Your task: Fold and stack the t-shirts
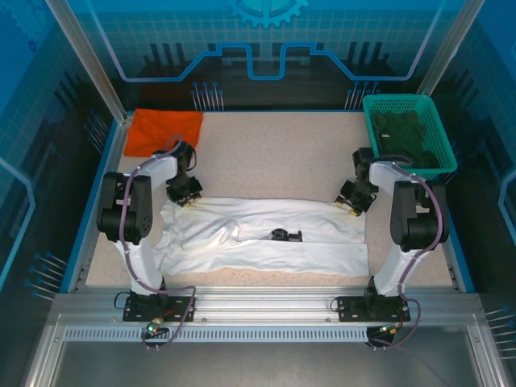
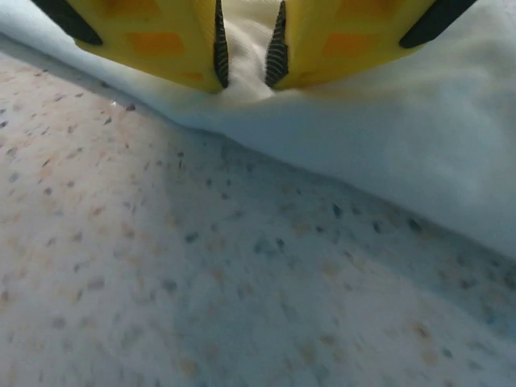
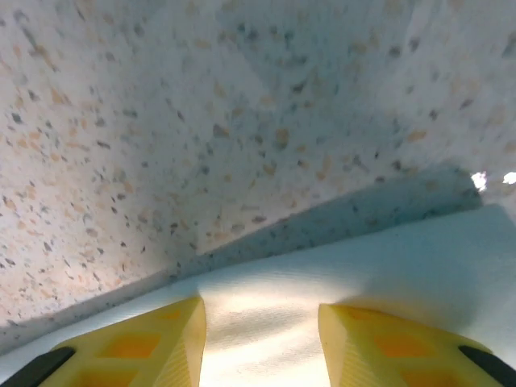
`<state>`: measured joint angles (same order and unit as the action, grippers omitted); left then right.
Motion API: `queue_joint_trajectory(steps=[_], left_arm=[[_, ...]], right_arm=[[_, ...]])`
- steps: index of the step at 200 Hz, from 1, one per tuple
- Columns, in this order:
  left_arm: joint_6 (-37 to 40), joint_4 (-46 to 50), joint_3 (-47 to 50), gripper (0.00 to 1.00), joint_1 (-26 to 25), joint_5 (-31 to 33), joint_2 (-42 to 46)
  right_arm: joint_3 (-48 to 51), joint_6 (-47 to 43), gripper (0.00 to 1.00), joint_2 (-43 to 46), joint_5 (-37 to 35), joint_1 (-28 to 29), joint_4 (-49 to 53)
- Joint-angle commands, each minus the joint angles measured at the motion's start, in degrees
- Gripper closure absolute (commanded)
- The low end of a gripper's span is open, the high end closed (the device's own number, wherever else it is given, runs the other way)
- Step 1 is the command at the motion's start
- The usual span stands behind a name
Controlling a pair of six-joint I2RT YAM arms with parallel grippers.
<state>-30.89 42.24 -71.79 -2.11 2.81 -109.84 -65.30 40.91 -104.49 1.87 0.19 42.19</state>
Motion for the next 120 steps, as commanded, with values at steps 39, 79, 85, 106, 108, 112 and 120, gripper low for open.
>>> queue_joint_trajectory(steps=[39, 79, 85, 106, 108, 112, 120], left_arm=[[2.3, 2.8, -4.8, 0.65, 3.4, 3.7, -0.2], [1.9, 5.3, -8.9, 0.49, 1.9, -0.2, 5.7], [2.0, 5.2, -8.6, 0.53, 1.3, -1.4, 6.7], [1.6, 4.1, -5.1, 0.69, -1.2, -5.9, 8.9], [1.4, 3.9, -4.5, 0.7, -1.4, -6.2, 9.1], [1.0, 3.5, -3.4, 0.73, -1.7, -7.0, 9.3], [0.1, 2.5, -1.2, 0.78, -2.3, -8.4, 9.5]], right_arm=[[-9.7, -2.4, 0.55, -2.1, -0.1, 0.6, 1.4], [-7.3, -2.0, 0.54, 4.3, 0.4, 5.1, 1.8], [-6.3, -1.8, 0.55, 5.2, 0.8, 6.0, 1.8], [-2.5, -0.6, 0.57, 6.4, 2.5, 9.2, 1.5], [-2.2, -0.6, 0.57, 6.3, 2.6, 9.6, 1.4], [-1.8, -0.5, 0.58, 6.0, 2.6, 10.1, 1.4], [-1.4, -0.2, 0.59, 5.2, 2.3, 10.8, 1.4]])
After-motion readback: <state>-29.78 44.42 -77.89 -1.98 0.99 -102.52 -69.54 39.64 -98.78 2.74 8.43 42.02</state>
